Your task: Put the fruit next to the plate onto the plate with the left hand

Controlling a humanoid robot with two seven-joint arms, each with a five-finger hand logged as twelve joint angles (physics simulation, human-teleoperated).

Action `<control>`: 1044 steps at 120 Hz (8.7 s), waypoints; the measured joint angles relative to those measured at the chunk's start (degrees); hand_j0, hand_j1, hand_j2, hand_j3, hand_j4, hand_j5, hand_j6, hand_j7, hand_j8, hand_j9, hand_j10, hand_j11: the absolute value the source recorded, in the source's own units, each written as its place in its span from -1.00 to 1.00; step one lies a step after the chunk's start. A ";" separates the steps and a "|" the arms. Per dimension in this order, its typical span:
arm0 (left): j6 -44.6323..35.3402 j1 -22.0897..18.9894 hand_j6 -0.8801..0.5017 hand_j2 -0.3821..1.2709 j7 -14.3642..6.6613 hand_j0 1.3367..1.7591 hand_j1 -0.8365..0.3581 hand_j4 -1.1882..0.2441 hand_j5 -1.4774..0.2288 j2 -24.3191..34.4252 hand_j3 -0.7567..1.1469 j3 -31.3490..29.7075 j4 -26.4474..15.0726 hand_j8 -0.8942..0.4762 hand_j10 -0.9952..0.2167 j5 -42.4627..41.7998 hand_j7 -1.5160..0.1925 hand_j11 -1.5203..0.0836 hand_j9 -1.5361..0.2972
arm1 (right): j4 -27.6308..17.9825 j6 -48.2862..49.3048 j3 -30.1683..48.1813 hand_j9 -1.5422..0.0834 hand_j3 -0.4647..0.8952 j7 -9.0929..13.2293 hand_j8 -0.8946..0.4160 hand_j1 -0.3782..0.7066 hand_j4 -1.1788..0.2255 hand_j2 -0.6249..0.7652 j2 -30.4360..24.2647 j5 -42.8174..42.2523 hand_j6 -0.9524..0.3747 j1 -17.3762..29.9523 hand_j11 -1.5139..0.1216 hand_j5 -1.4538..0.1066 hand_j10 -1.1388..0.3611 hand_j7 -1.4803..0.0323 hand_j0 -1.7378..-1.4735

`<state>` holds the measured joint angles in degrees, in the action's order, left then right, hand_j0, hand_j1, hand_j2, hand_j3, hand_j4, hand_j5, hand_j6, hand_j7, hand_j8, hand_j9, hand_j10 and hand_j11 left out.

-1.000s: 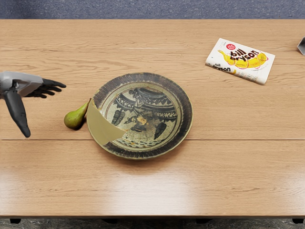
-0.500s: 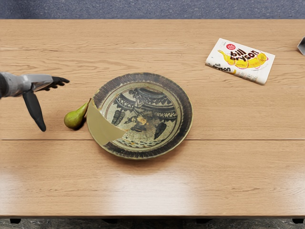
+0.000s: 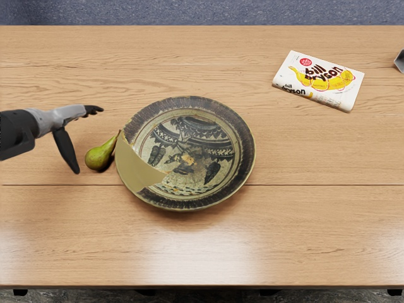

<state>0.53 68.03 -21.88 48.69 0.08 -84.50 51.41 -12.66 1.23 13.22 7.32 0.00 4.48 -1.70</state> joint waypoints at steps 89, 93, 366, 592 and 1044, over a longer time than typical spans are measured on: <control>-2.09 -1.72 0.02 -0.49 -1.44 0.52 0.64 0.41 0.47 -4.43 -0.20 -0.08 2.38 0.04 0.35 0.09 0.51 0.62 0.43 | 0.00 0.00 -0.04 0.86 -0.32 -0.02 0.33 -0.89 0.64 -0.11 0.00 0.00 0.40 0.03 0.81 0.82 0.48 0.91 -0.40; -2.49 -1.97 0.01 -0.49 -1.48 0.52 0.64 0.41 0.47 -4.63 -0.20 -0.11 2.46 0.04 0.35 0.19 0.51 0.61 0.43 | 0.00 0.00 -0.04 0.86 -0.32 -0.02 0.33 -0.89 0.64 -0.11 0.00 -0.01 0.40 0.03 0.81 0.82 0.48 0.91 -0.40; -3.76 -2.20 -0.34 -0.43 -7.55 0.52 0.15 0.07 0.09 -6.77 -0.20 -0.68 1.44 -0.31 -0.05 0.22 0.14 0.22 0.08 | 0.08 0.00 -0.09 0.85 -0.32 -0.02 0.32 -0.89 0.64 -0.11 0.00 -0.09 0.40 0.06 0.81 0.82 0.48 0.91 -0.40; 2.38 -0.63 -0.50 0.01 -10.67 0.51 0.00 -0.30 -0.39 -5.98 -0.20 1.76 1.36 -0.39 -0.48 -3.34 -0.33 -0.28 -0.35 | 0.18 0.00 -0.20 0.85 -0.32 -0.02 0.32 -0.89 0.64 -0.11 0.00 -0.09 0.40 0.17 0.81 0.82 0.48 0.91 -0.40; 30.04 7.51 0.27 -0.53 -13.12 0.52 0.98 0.65 0.72 10.23 -0.20 7.77 2.45 0.30 0.63 -69.10 0.77 0.89 0.67 | 0.05 -0.08 -0.28 0.85 -0.32 0.04 0.32 -0.89 0.64 -0.11 0.00 -0.09 0.40 0.64 0.81 0.82 0.48 0.91 -0.40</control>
<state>30.57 75.53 -35.00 58.92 7.85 -82.05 -17.69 -12.60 1.15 12.94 7.36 0.00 4.39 -1.06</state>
